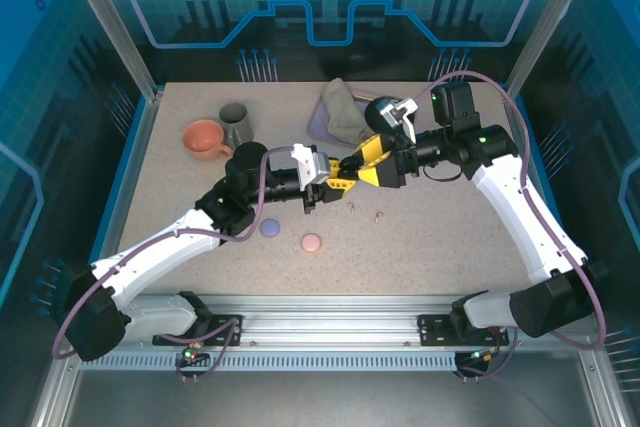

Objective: Insert wireless bluetooth earbuds into charging case

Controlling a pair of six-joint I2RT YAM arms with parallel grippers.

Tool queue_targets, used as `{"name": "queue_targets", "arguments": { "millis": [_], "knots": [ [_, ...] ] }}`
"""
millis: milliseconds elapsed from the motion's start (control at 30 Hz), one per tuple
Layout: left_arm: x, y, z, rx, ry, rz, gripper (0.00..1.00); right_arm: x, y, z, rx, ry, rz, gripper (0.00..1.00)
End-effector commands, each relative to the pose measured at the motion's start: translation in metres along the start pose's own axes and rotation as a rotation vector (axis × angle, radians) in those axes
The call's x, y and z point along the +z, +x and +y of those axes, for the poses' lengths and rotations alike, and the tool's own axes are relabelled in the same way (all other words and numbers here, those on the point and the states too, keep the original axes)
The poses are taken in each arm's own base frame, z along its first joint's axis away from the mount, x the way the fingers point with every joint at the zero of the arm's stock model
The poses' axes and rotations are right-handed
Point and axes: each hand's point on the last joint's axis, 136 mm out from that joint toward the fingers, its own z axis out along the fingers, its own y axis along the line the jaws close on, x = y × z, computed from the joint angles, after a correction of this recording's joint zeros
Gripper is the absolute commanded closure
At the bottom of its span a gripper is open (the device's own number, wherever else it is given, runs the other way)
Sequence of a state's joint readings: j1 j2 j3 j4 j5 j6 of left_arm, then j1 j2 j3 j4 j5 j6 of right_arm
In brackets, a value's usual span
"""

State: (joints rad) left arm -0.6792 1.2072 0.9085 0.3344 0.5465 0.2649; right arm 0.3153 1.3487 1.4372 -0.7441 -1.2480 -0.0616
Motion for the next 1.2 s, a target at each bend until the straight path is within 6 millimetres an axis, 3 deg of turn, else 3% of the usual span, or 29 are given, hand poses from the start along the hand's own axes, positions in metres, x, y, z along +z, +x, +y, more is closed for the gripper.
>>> {"name": "queue_targets", "arguments": {
  "millis": [0, 233, 400, 467, 600, 733, 933, 1167],
  "knots": [
    [0.002, -0.01, 0.003, 0.02, 0.009, -0.017, 1.0, 0.0, -0.007, 0.021, -0.042, -0.057, -0.005, 0.2],
    [0.002, -0.008, 0.004, 0.016, 0.006, -0.011, 1.0, -0.002, -0.006, 0.02, -0.05, -0.022, 0.001, 0.21],
    [0.001, -0.01, 0.002, 0.021, 0.009, -0.01, 1.0, -0.016, -0.01, 0.0, -0.1, 0.163, -0.013, 0.21],
    [-0.001, -0.009, 0.002, 0.02, 0.01, -0.005, 1.0, -0.022, -0.012, -0.001, -0.161, 0.229, -0.027, 0.21],
    [-0.003, -0.01, -0.001, 0.025, 0.016, 0.0, 1.0, -0.027, -0.008, 0.015, -0.398, 0.279, -0.036, 0.21],
    [-0.005, -0.012, -0.005, 0.033, 0.029, -0.002, 1.0, -0.024, 0.012, 0.027, -0.609, 0.301, 0.02, 0.2],
    [-0.007, -0.011, -0.015, 0.053, 0.086, 0.032, 1.0, -0.016, 0.028, 0.035, -0.764, 0.283, 0.122, 0.23],
    [-0.01, -0.01, -0.016, 0.077, 0.082, 0.047, 1.0, -0.004, 0.027, 0.017, -0.786, 0.311, 0.194, 0.33]
  ]
}}
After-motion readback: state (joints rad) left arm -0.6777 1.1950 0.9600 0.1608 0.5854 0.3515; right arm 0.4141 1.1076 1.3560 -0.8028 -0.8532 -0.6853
